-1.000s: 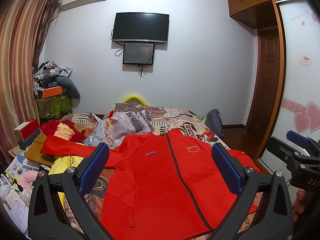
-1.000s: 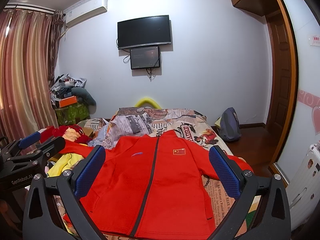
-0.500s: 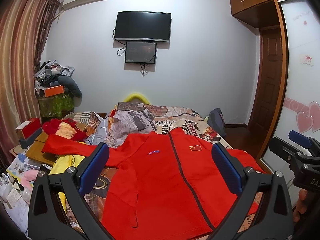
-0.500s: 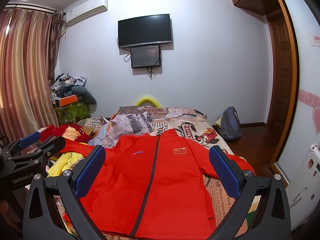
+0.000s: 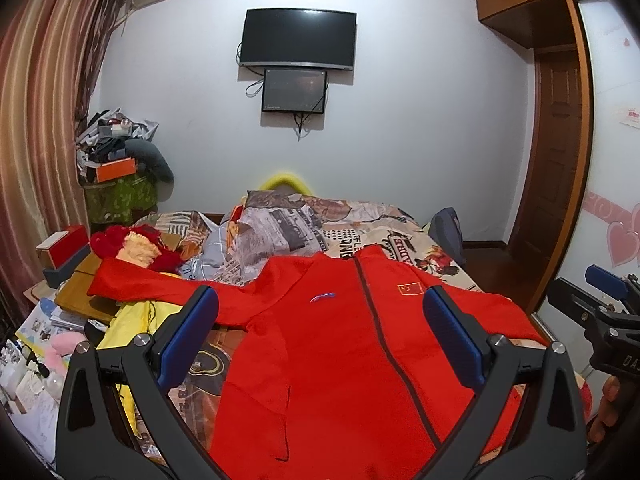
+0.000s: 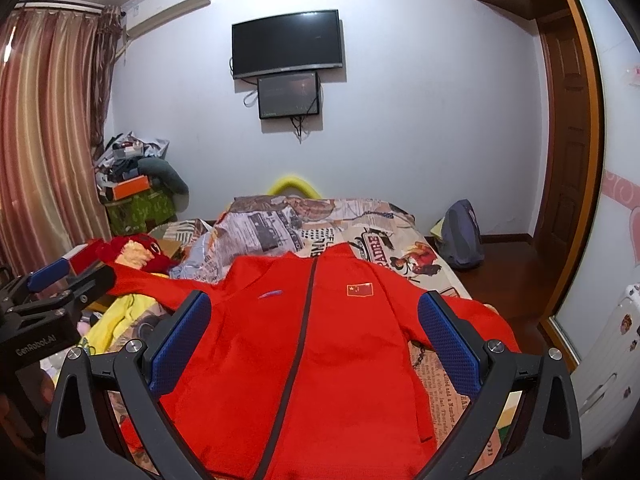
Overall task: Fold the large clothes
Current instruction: 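Move the left tool to the jacket's sleeve and close on it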
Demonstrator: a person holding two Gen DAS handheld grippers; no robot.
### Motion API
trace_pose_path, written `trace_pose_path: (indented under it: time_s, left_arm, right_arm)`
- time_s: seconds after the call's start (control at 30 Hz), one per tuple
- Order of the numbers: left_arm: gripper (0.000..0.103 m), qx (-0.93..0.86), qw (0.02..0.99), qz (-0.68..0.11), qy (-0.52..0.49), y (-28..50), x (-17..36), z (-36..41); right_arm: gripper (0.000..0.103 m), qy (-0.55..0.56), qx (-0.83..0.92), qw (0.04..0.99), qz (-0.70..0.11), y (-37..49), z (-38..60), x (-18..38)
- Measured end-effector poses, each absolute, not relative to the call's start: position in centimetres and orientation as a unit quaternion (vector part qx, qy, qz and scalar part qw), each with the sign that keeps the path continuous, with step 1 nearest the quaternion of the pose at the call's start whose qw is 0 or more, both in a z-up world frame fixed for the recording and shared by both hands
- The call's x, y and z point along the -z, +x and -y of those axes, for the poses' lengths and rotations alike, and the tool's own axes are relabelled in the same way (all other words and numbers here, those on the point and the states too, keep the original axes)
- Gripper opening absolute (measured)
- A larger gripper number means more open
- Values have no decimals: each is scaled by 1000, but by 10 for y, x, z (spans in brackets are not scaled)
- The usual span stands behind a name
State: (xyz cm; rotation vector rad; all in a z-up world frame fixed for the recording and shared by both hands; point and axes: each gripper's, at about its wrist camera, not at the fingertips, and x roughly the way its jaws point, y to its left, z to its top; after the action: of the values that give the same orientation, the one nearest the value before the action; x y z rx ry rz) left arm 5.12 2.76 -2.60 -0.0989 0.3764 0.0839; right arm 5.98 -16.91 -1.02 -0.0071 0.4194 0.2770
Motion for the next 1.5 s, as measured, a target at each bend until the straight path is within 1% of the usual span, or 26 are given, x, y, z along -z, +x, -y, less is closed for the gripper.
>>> trace_pose_path:
  time_s: [0.3, 0.5, 0.7, 0.9, 0.97, 1.07, 1.27, 1.33, 1.37, 1.4, 1.5]
  left_arm:
    - [103, -78, 976, -194, -61, 101, 37, -67]
    - [103, -127, 965, -212, -85, 145, 58, -120]
    - [103, -173, 949, -246, -94, 185, 95, -185]
    - [103, -167, 919, -316, -163, 216, 153, -265]
    - [103, -151, 901, -351, -205, 225, 179, -294]
    - [103, -147, 878, -375, -258, 229, 205, -327]
    - [100, -129, 851, -369, -350, 237, 230, -380]
    - [97, -128, 844, -361, -376, 243, 236, -398]
    - [92, -125, 840, -358, -388, 247, 239, -406]
    - [90, -121, 835, -353, -405, 251, 242, -416]
    - [89, -128, 825, -343, -431, 260, 251, -437]
  right_arm:
    - [103, -9, -126, 966, -226, 99, 167, 21]
    - [103, -20, -114, 965, -237, 131, 163, 26]
    - [103, -26, -119, 956, -266, 169, 156, 38]
    - [103, -34, -147, 934, -325, 214, 144, 62]
    - [103, -33, -158, 922, -353, 227, 141, 72]
    - [103, -28, -167, 905, -390, 244, 137, 88]
    - [103, -12, -169, 884, -436, 258, 129, 115]
    - [103, -15, -167, 880, -445, 261, 127, 120]
    - [102, -19, -165, 878, -448, 261, 127, 121]
    - [102, -21, -163, 878, -450, 263, 126, 122]
    - [103, -23, -158, 876, -455, 265, 127, 126]
